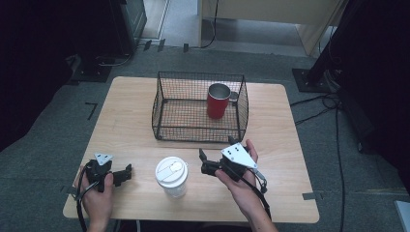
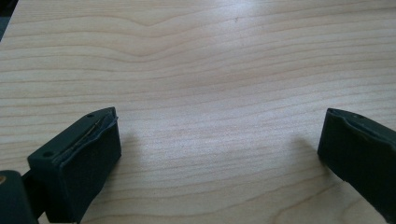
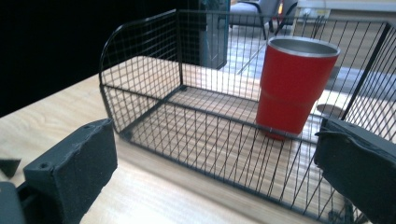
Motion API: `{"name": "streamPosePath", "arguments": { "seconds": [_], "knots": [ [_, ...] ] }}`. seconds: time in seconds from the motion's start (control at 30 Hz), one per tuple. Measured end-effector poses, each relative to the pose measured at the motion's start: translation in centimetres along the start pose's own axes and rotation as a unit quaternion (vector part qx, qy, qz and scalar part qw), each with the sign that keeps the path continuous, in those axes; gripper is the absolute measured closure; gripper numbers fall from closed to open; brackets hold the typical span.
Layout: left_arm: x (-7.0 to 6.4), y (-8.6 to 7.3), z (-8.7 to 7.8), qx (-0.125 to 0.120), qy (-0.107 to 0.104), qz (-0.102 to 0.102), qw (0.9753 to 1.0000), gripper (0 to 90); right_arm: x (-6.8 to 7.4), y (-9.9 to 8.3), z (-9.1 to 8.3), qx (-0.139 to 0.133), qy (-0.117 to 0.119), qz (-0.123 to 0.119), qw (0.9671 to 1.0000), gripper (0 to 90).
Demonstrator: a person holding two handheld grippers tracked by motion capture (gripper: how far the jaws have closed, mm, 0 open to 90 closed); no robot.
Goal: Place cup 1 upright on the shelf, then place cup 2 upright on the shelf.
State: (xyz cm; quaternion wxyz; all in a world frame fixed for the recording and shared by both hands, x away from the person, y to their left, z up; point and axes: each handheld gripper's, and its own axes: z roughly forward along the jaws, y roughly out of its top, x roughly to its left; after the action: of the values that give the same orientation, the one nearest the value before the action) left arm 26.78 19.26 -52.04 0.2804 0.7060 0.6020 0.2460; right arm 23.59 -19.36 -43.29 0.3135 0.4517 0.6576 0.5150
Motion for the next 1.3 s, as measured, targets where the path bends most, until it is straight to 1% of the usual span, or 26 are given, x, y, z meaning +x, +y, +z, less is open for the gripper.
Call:
{"name": "streamPosePath", "arguments": {
  "seconds": [0.07, 0.13, 0.17, 0.23, 0.33, 0.37, 0.43, 0.5, 0.53, 0.67, 0.7, 0.73, 0.83, 0.87, 0.9, 1.03, 1.13, 1.17, 1.2, 1.3],
  "knots": [
    [0.0, 0.0, 0.0, 0.0, 0.0, 0.0, 1.0, 0.0, 0.0, -0.8, -0.4, 0.006, 0.004, 0.002, 1.0, 0.0],
    [0.0, 0.0, 0.0, 0.0, 0.0, 0.0, 1.0, 0.0, 0.0, -1.1, -0.7, 0.008, 0.003, 0.004, 1.0, 0.0],
    [0.0, 0.0, 0.0, 0.0, 0.0, 0.0, 1.0, 0.0, 0.0, -1.6, -1.2, 0.009, 0.006, 0.001, 0.9999, 0.0],
    [0.0, 0.0, 0.0, 0.001, 0.0, 0.0, 1.0, 0.0, 0.0, -1.8, -1.4, 0.01, 0.007, 0.001, 0.9999, 0.0],
    [0.0, 0.0, 0.0, 0.0, 0.0, 0.0, 1.0, 0.0, -0.1, -2.6, -2.4, 0.01, 0.013, 0.002, 0.9999, 0.0],
    [0.0, 0.0, 0.0, 0.001, 0.0, 0.0, 1.0, 0.0, -0.1, -2.6, -2.4, 0.01, 0.013, 0.002, 0.9999, 0.0],
    [0.0, 0.0, 0.0, 0.002, 0.0, 0.001, 1.0, 0.0, -0.1, -3.2, -3.2, 0.009, 0.024, 0.007, 0.9996, 0.0],
    [0.0, 0.0, 0.0, 0.002, 0.0, 0.001, 1.0, 0.0, 0.2, -3.6, -3.5, 0.013, 0.032, 0.002, 0.9994, 0.0],
    [0.0, 0.0, 0.0, 0.001, 0.0, 0.001, 1.0, 0.0, 0.2, -3.6, -3.5, 0.013, 0.032, 0.002, 0.9994, 0.0],
    [0.0, 0.0, 0.0, 0.0, 0.0, -0.001, 1.0, 0.0, 1.0, -4.0, -4.2, 0.017, 0.051, 0.001, 0.9986, 0.0],
    [0.0, 0.0, 0.0, 0.0, 0.0, -0.001, 1.0, 0.0, 1.4, -4.2, -4.3, 0.017, 0.062, -0.002, 0.9979, 0.0],
    [0.0, 0.0, 0.0, 0.0, 0.0, 0.0, 1.0, 0.0, 1.4, -4.2, -4.3, 0.017, 0.062, -0.002, 0.9979, 0.0],
    [0.0, 0.0, 0.0, 0.0, 0.0, 0.0, 1.0, 0.0, 2.3, -4.4, -4.4, 0.019, 0.081, -0.005, 0.9965, 0.0],
    [0.0, 0.0, 0.0, 0.001, 0.0, 0.0, 1.0, 0.0, 2.9, -4.6, -4.4, 0.021, 0.096, -0.007, 0.9951, 0.0],
    [0.0, 0.0, 0.0, 0.0, 0.0, 0.0, 1.0, 0.0, 2.9, -4.6, -4.4, 0.021, 0.096, -0.007, 0.9951, 0.0],
    [0.0, 0.0, 0.0, 0.001, 0.0, 0.0, 1.0, 0.0, 4.3, -5.0, -4.0, 0.03, 0.123, -0.012, 0.9918, 0.0],
    [0.0, 0.0, 0.0, 0.001, 0.0, 0.0, 1.0, 0.0, 5.1, -5.3, -3.6, 0.033, 0.135, -0.018, 0.9901, 0.0],
    [0.0, 0.0, 0.0, 0.0, 0.0, 0.0, 1.0, 0.0, 5.4, -5.3, -3.5, 0.033, 0.139, -0.017, 0.9896, 0.0],
    [0.0, 0.0, 0.0, 0.001, 0.0, 0.0, 1.0, 0.0, 5.9, -5.4, -3.2, 0.033, 0.149, -0.015, 0.9882, 0.0],
    [0.0, 0.0, 0.0, 0.001, 0.0, 0.0, 1.0, 0.0, 6.4, -5.5, -2.8, 0.037, 0.153, -0.019, 0.9873, 0.0]
  ]
}}
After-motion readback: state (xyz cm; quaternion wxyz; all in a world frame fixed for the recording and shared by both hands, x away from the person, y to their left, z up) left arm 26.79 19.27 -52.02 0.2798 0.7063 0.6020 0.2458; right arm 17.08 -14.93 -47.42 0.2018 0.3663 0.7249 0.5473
